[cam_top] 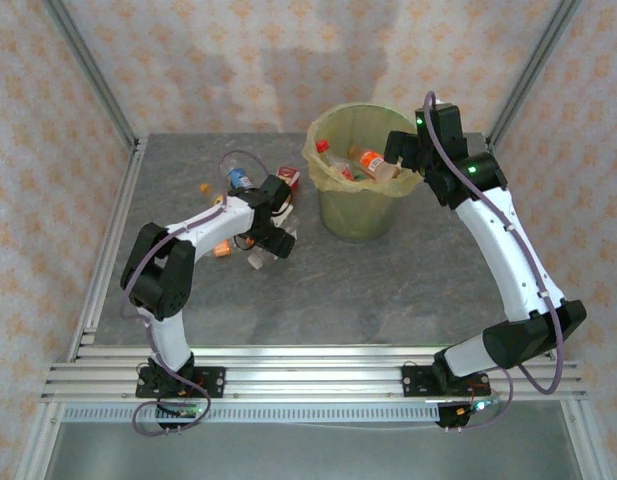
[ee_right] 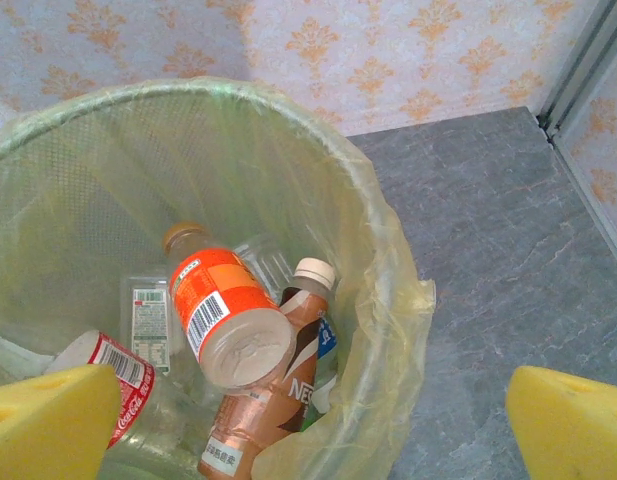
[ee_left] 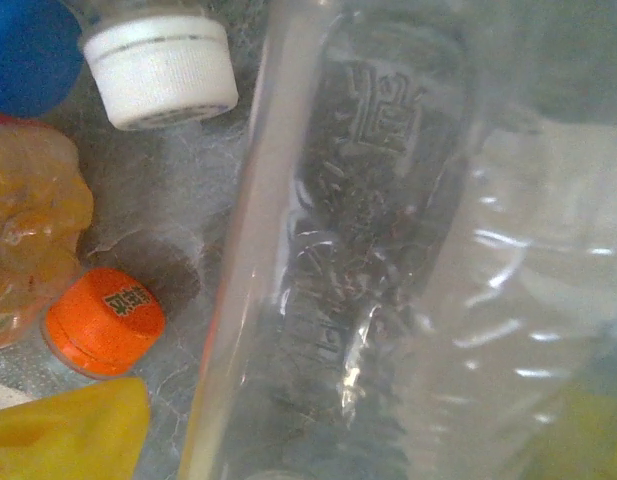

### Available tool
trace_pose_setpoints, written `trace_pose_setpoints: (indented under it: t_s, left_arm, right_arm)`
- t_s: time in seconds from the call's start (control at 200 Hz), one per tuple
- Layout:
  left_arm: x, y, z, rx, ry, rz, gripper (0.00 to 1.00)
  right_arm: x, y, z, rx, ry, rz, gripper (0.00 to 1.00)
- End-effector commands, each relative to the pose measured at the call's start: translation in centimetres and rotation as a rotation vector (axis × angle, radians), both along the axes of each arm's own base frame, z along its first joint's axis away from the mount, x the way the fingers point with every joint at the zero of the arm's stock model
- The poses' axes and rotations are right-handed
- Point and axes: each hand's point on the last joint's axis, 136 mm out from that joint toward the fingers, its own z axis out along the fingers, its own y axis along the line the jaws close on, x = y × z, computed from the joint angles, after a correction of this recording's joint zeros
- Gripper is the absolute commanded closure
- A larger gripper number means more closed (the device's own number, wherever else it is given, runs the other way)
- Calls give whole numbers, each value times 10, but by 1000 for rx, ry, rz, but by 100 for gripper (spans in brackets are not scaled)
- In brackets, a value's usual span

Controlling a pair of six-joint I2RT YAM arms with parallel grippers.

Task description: Put the plastic bottles in the bin

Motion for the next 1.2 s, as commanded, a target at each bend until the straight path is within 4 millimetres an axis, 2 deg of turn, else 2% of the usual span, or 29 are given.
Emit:
trace_pose_setpoints:
  t_s: [0.0,0.16,0.265,0.41,0.646,0.796,0.956,1.111,1.196]
  left_arm:
    - [3,3,-3,22,-18,13,23]
    - [1,1,1,8,-17,8,45]
    - [0,1,13,-10,-42,10,50]
    - [-4,-1,42,-59,-97,14,53]
    - [-19,-5,114,-194,-232,11,57]
    - [-32,-10,164,-326,-334,4,60]
    - [-46,-37,218,-571,-428,-63,61]
    - [-58,-70,271,-837,-478,-173,61]
    - [-63,-85,298,-958,-494,-236,61]
  right_arm:
    - [-2,-4,4,7,-18,-21,1]
    - [-3,-4,3,13,-18,-21,1]
    - [-4,-3,4,21,-19,-14,1]
    - [-6,5,3,51,-9,29,1]
    - [-16,21,0,130,-6,106,1]
    - [-27,41,2,250,-31,200,1]
    - [-41,82,12,449,-67,397,1]
    - [-58,123,36,652,-128,628,1]
    - [-66,138,50,724,-169,736,1]
